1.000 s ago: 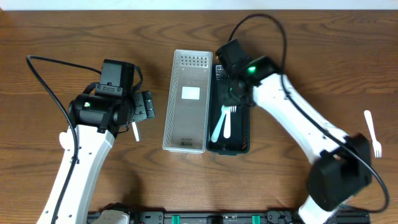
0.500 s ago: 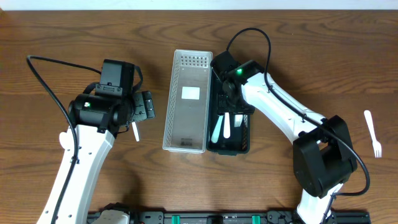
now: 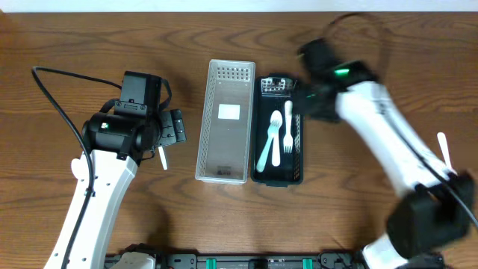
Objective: Pack container
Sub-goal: 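Place the second fork into the black basket and release, then move the right gripper to the last white fork at the right edge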
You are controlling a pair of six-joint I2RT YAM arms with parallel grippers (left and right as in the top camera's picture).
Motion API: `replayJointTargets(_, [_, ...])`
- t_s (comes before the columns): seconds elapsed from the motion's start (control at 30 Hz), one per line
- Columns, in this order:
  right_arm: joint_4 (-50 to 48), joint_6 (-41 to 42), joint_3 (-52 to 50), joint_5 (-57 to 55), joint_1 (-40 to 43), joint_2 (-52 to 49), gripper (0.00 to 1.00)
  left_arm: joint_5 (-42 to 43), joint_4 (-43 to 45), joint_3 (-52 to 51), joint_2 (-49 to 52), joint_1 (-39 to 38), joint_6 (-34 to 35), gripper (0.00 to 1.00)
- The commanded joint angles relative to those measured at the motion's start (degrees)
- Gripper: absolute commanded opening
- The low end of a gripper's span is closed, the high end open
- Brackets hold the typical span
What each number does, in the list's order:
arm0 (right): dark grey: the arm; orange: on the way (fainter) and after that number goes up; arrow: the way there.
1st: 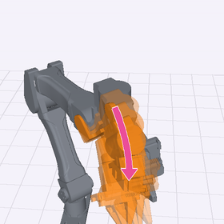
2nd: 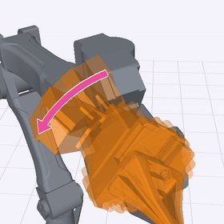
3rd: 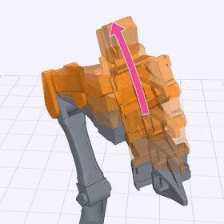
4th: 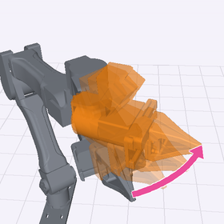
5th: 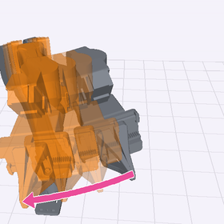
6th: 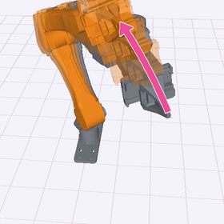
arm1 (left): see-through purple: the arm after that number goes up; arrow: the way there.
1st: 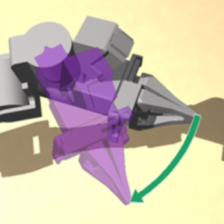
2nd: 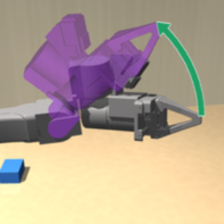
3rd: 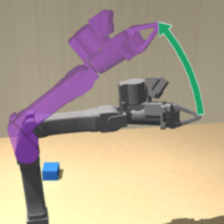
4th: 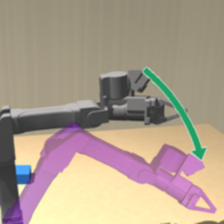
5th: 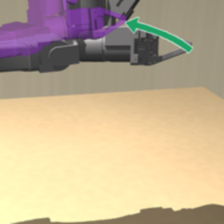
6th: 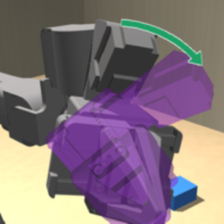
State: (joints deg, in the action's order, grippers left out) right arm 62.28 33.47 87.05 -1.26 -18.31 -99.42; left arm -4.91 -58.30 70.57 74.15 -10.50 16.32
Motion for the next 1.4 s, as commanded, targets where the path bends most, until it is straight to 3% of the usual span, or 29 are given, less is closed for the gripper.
replayJointTargets(0.0, [2.1,3.0,1.4,-2.0,9.7,7.3,0.74,-0.5,-0.2,0.9,0.3,0.2,0.1,0.92])
replayJointTargets(0.1, [5.0,1.9,1.3,-1.9,21.2,10.3,0.91,-0.5,-0.2,0.9,0.3,0.2,0.1,0.92])
replayJointTargets(0.23, [6.8,-9.3,1.3,-1.7,34.7,10.0,0.99,-0.5,-0.2,0.9,0.3,0.2,0.1,0.92])
replayJointTargets(0.4, [7.5,-30.9,1.2,1.5,47.0,6.1,0.99,-0.5,-0.2,0.9,0.3,0.2,0.1,0.92])
replayJointTargets(0.57, [7.7,-34.1,1.2,1.6,55.6,-0.1,0.99,-0.5,-0.2,0.9,0.3,0.2,0.1,0.92])
replayJointTargets(0.9, [4.3,-38.6,1.2,2.3,62.6,-6.7,0.99,-0.5,-1.0,0.9,0.3,0.2,0.1,0.92])
replayJointTargets(1.0, [1.6,-49.1,1.1,2.4,62.4,-6.7,0.98,-0.8,-0.9,0.9,0.3,0.2,0.1,0.92])
replayJointTargets(1.27, [-0.8,-67.9,-2.6,-0.6,62.5,-6.7,0.96,-2.5,-0.8,0.9,0.4,0.2,0.1,0.92])
replayJointTargets(1.37, [-2.4,-71.4,-7.4,-0.8,62.8,-6.7,0.95,-2.9,-0.7,0.9,0.5,0.2,0.1,0.92])
